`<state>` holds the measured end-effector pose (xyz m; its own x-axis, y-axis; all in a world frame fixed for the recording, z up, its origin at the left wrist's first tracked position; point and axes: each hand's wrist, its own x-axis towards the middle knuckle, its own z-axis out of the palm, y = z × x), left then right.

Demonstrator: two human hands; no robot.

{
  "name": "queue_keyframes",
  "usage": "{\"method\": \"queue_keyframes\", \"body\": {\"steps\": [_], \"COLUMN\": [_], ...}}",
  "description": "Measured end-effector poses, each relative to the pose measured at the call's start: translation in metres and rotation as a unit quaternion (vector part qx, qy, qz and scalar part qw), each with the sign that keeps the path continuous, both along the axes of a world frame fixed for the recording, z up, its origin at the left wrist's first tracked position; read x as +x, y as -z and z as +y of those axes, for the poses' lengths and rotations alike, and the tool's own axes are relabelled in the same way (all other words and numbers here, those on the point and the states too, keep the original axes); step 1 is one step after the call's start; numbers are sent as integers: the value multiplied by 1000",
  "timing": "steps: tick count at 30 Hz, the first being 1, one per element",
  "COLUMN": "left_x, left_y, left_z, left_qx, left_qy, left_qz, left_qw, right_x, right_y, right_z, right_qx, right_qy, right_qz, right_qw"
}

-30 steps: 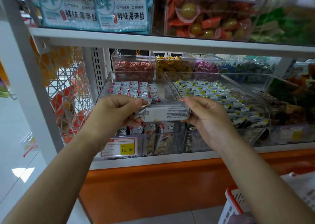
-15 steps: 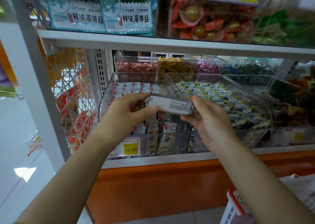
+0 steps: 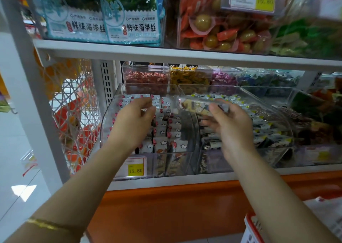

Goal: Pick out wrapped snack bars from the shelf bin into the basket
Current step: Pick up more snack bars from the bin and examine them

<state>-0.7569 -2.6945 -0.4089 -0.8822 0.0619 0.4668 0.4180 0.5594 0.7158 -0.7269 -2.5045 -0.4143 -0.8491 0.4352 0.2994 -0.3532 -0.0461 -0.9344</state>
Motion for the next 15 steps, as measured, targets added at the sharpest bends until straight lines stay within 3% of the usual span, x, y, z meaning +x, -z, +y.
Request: {"method": "queue_keyframes", "body": {"steps": [3,8,12,15], "left_x": [-38,-107,-143,-161], "left_y": [-7,0,13,22], "left_z": [16,51,68,70], "left_qx": [-143,-386,-375,-441], "left_qy": [1,25,22,32], "left_qz": [-29,-98,-122,-131], "left_qw": [989,917,919,887], "right_x": [-25,-79,-114,-134], "right_y": [-11,-23,-24,-26], "right_z": [7,7,6,3], "right_qx": [-20,21,132,235], "right_qy": [23,30,33,40], "right_qz": [2,6,19,45], "right_qw": [1000,999,991,970]}}
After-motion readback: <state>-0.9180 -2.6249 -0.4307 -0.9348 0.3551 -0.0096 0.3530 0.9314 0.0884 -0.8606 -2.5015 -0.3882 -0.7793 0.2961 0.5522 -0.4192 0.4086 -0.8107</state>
